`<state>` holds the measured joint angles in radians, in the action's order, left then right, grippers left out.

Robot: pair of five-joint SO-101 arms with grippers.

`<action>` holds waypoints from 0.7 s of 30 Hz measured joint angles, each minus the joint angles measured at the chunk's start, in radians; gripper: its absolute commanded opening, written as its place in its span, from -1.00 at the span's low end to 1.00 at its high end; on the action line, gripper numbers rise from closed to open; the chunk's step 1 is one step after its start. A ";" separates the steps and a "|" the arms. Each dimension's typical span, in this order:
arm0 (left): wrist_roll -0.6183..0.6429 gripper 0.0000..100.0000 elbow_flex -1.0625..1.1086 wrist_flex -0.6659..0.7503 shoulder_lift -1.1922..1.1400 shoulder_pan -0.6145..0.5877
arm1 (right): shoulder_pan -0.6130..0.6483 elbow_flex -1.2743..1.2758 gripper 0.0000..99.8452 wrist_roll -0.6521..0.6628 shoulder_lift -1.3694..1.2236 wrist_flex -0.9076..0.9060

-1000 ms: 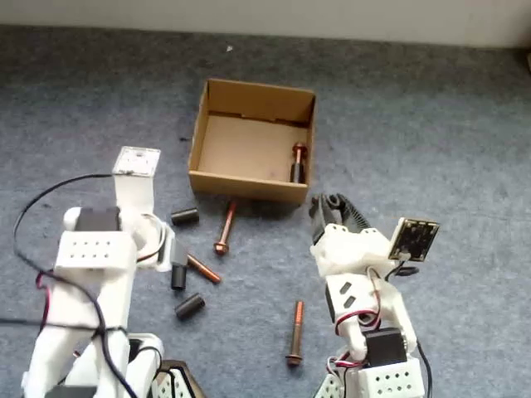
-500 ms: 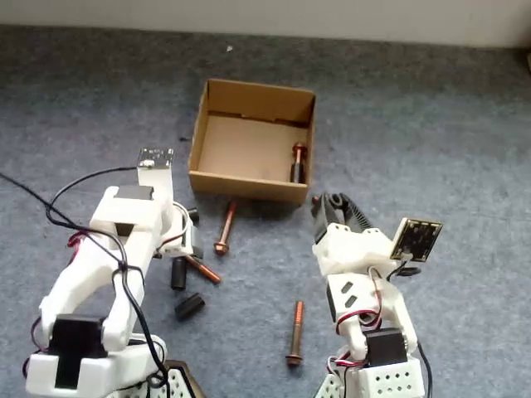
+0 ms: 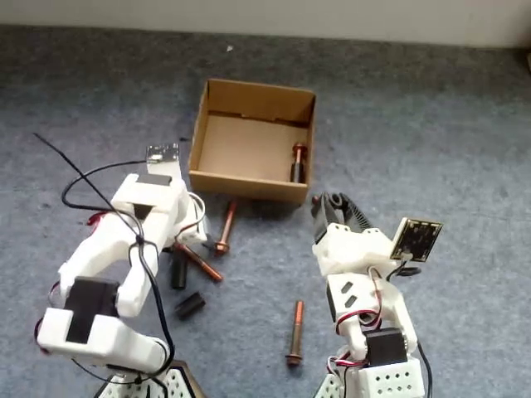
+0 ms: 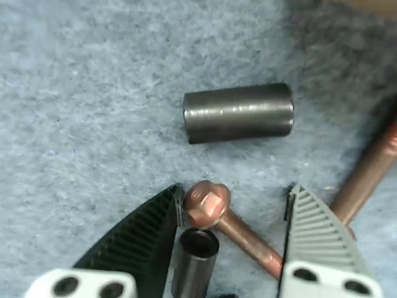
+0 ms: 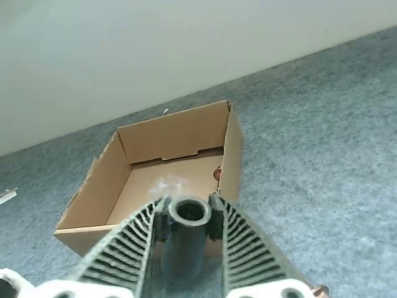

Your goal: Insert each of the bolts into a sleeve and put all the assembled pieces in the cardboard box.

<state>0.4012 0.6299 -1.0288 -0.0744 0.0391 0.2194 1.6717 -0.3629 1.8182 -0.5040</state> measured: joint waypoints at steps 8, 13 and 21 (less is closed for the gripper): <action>0.046 -0.62 -0.140 -0.055 -0.118 0.005 | 0.000 0.000 -0.99 0.000 0.000 0.000; 0.051 -0.90 -0.183 -0.055 -0.121 0.017 | 0.000 0.000 -0.99 0.000 0.000 0.000; 0.052 -0.99 -0.247 -0.048 -0.126 0.025 | 0.000 0.000 -0.99 0.000 0.000 0.000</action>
<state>0.4534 0.3828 -1.0764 -0.2002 0.0637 0.2194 1.6717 -0.3629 1.8182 -0.5040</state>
